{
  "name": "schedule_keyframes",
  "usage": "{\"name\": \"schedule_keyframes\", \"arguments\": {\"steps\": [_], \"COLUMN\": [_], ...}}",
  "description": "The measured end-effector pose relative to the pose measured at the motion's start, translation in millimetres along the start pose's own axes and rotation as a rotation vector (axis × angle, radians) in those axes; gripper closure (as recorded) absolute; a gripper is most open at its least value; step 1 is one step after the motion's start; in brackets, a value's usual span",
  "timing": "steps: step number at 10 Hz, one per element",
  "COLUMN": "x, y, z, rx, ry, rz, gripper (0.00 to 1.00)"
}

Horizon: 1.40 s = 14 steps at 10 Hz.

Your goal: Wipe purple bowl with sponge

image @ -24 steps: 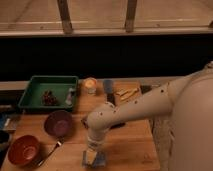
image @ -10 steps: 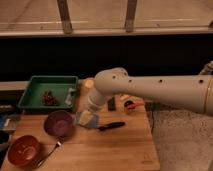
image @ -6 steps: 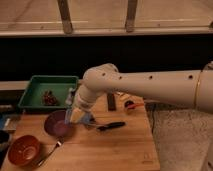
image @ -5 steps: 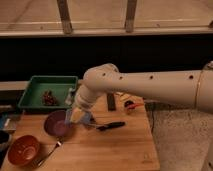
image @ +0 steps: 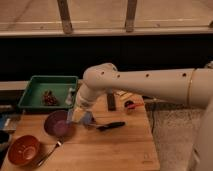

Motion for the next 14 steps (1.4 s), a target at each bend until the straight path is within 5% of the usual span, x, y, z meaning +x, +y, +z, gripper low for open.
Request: {"name": "schedule_keyframes", "arguments": {"steps": [4,7,14], "x": [-14.7,-32.1,-100.4], "y": [-42.2,-52.2,-35.9], "z": [57.2,75.6,100.1], "rx": [-0.088,-0.12,-0.086], "ry": [0.036,0.025,-0.189], "rz": [-0.02,-0.064,-0.155], "gripper": [1.0,1.0,1.0]}}
